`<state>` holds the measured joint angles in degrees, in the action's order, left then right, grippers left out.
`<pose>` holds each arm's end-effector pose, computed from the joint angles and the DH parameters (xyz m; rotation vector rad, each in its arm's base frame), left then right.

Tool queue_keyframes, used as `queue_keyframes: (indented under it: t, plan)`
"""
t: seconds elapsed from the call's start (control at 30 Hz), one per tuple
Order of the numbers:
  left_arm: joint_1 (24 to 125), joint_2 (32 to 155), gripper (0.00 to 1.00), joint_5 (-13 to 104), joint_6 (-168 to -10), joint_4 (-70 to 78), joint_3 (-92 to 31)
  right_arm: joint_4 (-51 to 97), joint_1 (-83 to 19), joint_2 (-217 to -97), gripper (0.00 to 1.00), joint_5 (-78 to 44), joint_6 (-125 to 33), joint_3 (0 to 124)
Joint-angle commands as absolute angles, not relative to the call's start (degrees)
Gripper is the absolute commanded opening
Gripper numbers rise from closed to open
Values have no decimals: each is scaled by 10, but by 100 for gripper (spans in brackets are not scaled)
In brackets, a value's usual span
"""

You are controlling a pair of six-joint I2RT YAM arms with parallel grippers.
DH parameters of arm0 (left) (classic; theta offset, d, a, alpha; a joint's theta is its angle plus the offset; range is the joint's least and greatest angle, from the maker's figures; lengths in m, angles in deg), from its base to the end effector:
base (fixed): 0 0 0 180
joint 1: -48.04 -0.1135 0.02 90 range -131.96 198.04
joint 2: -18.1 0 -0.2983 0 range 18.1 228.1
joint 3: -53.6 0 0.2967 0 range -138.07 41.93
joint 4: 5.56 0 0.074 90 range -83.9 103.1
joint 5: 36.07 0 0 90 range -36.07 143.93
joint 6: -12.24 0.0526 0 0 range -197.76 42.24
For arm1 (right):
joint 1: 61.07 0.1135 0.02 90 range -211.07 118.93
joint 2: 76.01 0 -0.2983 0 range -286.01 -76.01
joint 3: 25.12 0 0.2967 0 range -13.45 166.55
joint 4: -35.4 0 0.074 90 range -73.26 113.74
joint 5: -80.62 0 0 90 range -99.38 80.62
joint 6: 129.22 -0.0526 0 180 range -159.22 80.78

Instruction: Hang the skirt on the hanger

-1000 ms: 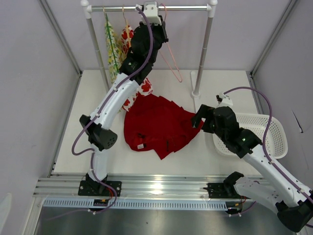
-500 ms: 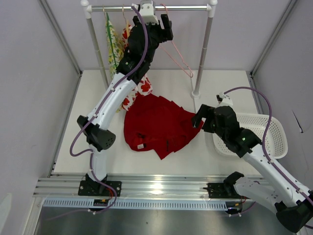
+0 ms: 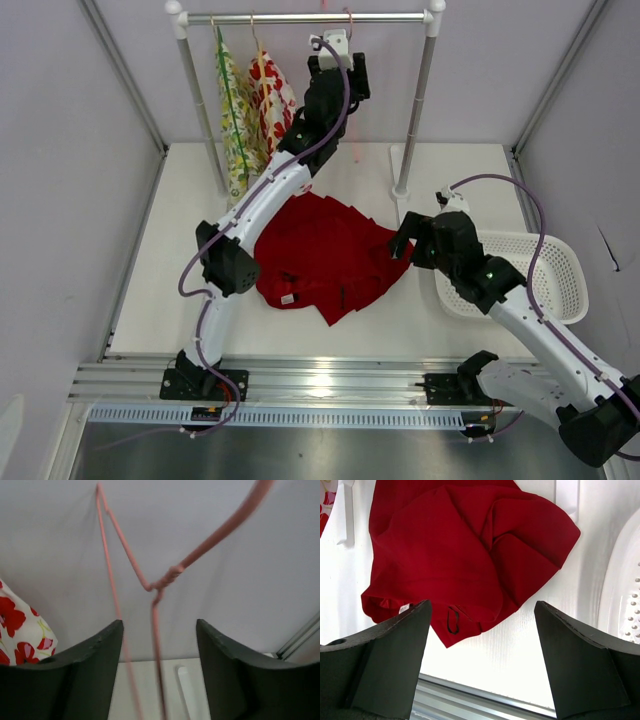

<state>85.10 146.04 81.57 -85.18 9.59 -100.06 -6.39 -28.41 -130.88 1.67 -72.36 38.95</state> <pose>0.4849 -0.3356 0.4996 -0.0414 1.4140 -0.3092 0.2135 0.1248 0.3372 0.1235 2.1608 0.4673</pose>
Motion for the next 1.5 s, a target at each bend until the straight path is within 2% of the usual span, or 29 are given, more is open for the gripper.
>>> queue_keyframes:
  t: [0.0,0.03,0.1,0.13,0.2,0.23,0.57,0.83,1.0,1.3,1.43,1.47]
  plan:
    - [855,1454,57,870,-834,65,-1024,-40,-288,-1308,90,8,-709,384]
    - [855,1452,41,874,-830,65,-1023,-39,-288,-1306,90,7,-710,381]
    - [855,1441,28,874,-821,65,-1014,-36,-291,-1304,90,6,-710,375]
    - [855,1435,17,872,-819,65,-1011,-34,-291,-1303,90,5,-712,374]
    - [855,1416,8,859,-808,46,-997,-32,-291,-1304,90,0,-716,370]
    - [855,1409,0,857,-806,44,-988,-30,-291,-1304,90,-1,-716,369]
    - [854,1341,0,782,-779,57,-979,-29,-293,-1304,90,1,-716,367]
    - [850,1293,0,713,-779,182,-965,-36,-296,-1298,90,1,-715,371]
    - [848,1228,0,642,-784,207,-867,-42,-297,-1293,90,0,-715,372]
    - [838,1148,0,525,-788,340,-823,-61,-299,-1284,90,-2,-711,369]
    - [838,1064,0,476,-817,364,-722,-80,-297,-1276,89,-15,-716,363]
    - [839,1041,0,464,-825,360,-642,-81,-294,-1271,88,-19,-718,359]
